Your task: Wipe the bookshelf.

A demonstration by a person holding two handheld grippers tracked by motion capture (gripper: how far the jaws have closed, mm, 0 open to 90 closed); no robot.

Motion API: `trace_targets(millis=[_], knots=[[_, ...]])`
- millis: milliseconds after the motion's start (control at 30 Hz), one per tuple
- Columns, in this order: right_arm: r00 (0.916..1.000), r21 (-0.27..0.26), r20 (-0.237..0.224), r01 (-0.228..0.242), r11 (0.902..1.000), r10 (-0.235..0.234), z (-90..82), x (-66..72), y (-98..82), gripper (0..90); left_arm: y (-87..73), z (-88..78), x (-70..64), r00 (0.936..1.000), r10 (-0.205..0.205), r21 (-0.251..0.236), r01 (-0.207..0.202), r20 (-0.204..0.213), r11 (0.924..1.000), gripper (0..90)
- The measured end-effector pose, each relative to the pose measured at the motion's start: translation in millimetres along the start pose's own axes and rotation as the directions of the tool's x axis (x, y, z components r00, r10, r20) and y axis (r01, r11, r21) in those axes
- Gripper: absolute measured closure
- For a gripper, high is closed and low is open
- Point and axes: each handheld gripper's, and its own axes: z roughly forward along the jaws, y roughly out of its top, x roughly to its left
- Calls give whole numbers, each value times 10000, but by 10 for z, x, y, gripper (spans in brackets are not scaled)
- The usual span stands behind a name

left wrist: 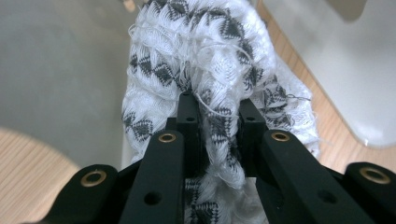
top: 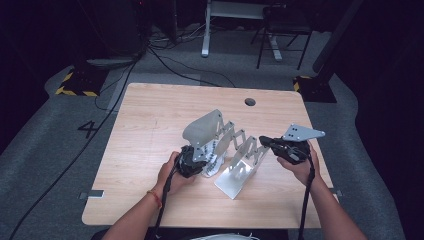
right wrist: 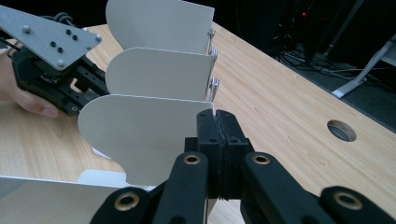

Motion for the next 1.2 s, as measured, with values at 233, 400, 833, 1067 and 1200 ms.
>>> trace_targets(millis=[233,400,833,1067,1200], knots=[[10000,-13,-14,-4,10000,4,2,-2,-1,898,254,-207,-80,9963,863,-1100,-856,15,9902,776],[10000,-13,5,-28,10000,28,4,0,-1,898,332,-495,23,9983,110,-2353,-241,-567,9716,775],[10000,-4,-11,-86,10000,86,6,-2,0,898,604,-834,-267,9979,462,-4547,-203,458,8904,772],[10000,-15,-2,-73,10000,73,5,-2,-2,898,631,-615,-331,9961,396,-4116,-36,790,9114,772],[10000,-15,-1,-59,10000,59,4,-2,-3,898,554,-492,-298,9948,149,-3751,241,1008,9267,772]])
